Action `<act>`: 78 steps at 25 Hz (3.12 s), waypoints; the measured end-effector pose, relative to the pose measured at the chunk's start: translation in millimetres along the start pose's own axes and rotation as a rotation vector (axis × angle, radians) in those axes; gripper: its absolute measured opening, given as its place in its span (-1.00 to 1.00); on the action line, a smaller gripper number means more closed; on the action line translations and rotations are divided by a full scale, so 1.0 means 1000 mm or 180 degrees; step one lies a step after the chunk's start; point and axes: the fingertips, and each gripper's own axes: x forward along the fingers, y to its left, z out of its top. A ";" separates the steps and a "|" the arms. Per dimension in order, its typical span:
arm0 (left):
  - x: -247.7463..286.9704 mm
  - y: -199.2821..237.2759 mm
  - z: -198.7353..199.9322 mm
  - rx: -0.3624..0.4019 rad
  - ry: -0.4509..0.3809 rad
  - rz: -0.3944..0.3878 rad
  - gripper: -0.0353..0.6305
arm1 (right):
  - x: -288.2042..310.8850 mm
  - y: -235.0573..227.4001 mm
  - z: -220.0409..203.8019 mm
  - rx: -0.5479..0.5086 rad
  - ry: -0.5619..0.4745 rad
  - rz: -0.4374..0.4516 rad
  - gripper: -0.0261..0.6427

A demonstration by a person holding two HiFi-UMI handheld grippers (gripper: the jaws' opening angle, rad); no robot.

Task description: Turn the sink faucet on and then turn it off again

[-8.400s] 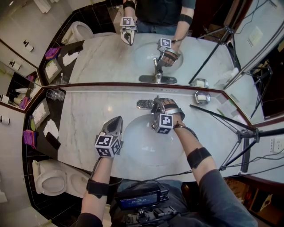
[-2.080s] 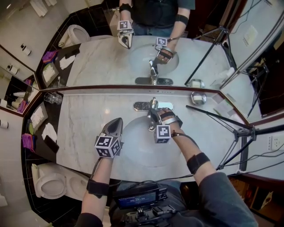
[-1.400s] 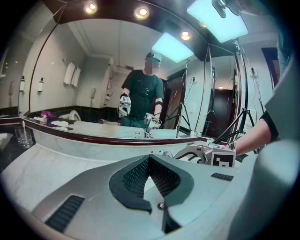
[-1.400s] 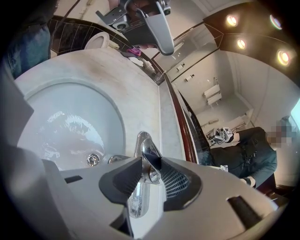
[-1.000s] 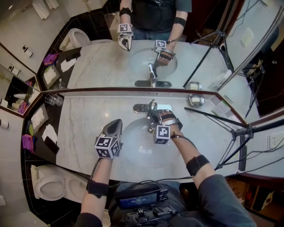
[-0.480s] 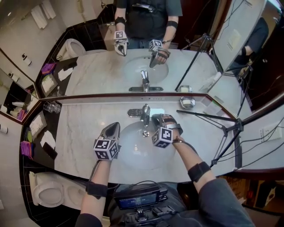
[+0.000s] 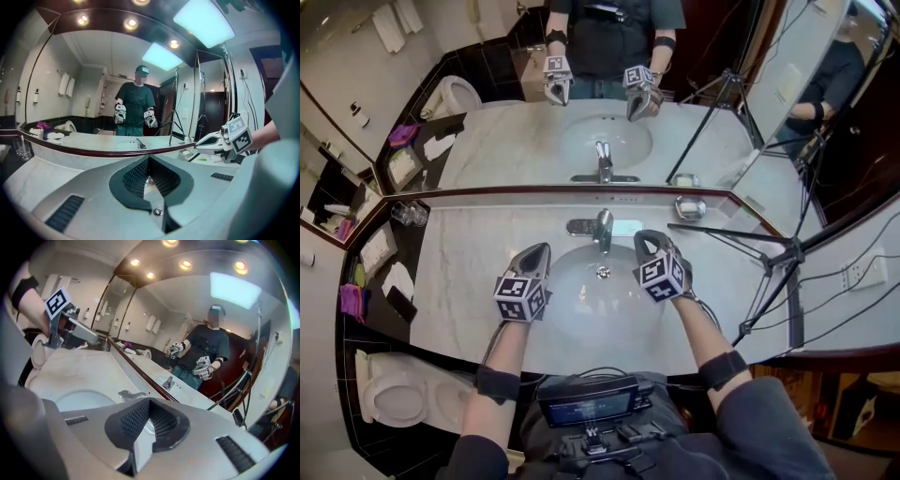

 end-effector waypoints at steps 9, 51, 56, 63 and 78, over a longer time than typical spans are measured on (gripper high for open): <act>-0.005 -0.001 0.009 -0.0020 -0.0086 0.0022 -0.89 | -0.029 -0.032 -0.019 0.1196 -0.0135 -0.0074 -0.87; 0.065 -0.041 -0.043 0.2456 0.0579 -0.0589 -0.16 | -0.028 -0.036 -0.095 0.1676 0.0149 0.0016 -0.87; 0.089 -0.058 -0.058 0.3117 0.0674 -0.0680 -0.10 | -0.024 -0.034 -0.096 0.1652 0.0178 0.0012 -0.87; 0.126 -0.062 -0.077 0.3437 0.0746 -0.0764 -0.10 | -0.022 -0.037 -0.101 0.1613 0.0265 -0.0020 -0.87; 0.176 -0.077 -0.097 0.3498 0.0825 -0.0932 -0.10 | -0.032 -0.058 -0.122 0.1751 0.0393 -0.0223 -0.87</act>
